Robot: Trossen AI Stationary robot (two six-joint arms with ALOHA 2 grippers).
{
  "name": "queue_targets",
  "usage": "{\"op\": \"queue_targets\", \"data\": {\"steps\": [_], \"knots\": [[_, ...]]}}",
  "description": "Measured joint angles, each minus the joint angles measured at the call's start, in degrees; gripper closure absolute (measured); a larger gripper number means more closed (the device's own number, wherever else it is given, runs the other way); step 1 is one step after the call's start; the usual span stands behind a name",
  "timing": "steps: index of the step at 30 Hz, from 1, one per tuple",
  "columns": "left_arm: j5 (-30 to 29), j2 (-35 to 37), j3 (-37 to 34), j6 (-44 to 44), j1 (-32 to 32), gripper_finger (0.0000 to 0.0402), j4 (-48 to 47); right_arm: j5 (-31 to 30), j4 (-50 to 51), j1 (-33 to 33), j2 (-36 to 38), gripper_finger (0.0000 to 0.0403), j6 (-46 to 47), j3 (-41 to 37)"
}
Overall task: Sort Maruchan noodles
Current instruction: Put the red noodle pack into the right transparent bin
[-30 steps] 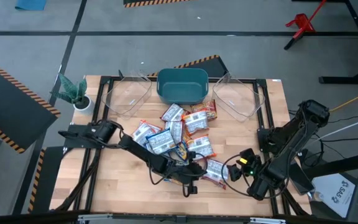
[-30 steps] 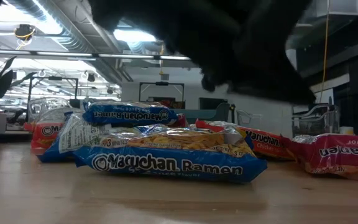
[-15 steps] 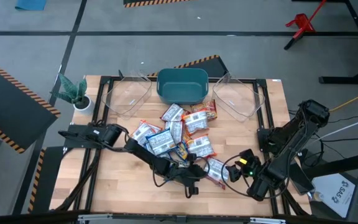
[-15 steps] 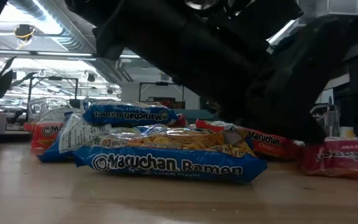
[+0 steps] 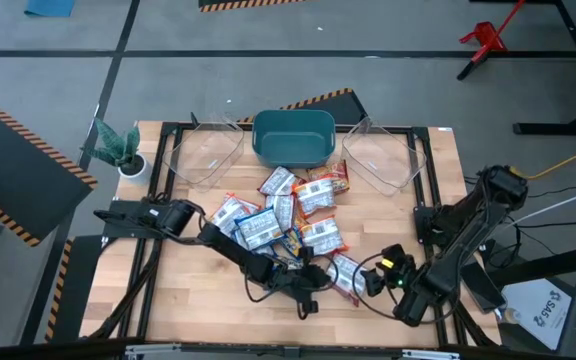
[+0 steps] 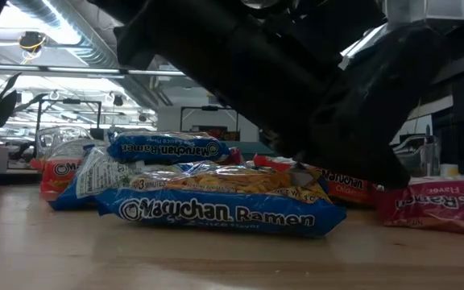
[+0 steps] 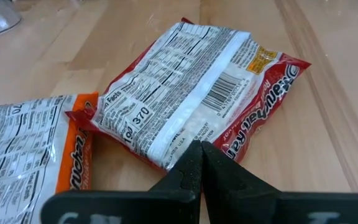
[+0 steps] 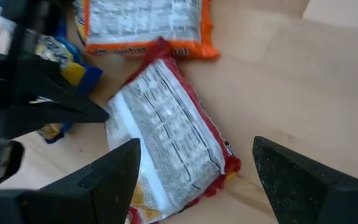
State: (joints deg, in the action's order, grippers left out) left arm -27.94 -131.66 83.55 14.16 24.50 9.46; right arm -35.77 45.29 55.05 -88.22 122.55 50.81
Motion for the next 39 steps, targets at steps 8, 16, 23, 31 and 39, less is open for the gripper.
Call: {"op": "queue_targets", "data": {"steps": [8,16,23,31,39], "knots": [[0.0,0.0,-0.1,2.0,0.2,0.0401,-1.1,-2.4,-3.3,0.0,-6.2,0.0107,3.5,0.0],[0.5,-0.1,-0.2,2.9,0.2,0.0401,-1.7,-7.6,-8.3,0.0,-8.6,0.0107,3.7,0.0],[0.4,-0.1,-0.3,3.3,0.1,0.0401,-1.8,-5.5,-13.0,0.0,-11.4,0.0107,3.6,0.0],[0.5,-0.1,-0.3,2.5,0.0,0.0401,-1.7,-5.2,-16.3,-0.9,-11.4,0.0107,3.2,0.0],[1.0,-0.4,-0.5,2.1,0.0,0.0401,-2.8,-5.0,-23.0,-4.2,-11.4,0.0107,-3.6,0.0]]}}
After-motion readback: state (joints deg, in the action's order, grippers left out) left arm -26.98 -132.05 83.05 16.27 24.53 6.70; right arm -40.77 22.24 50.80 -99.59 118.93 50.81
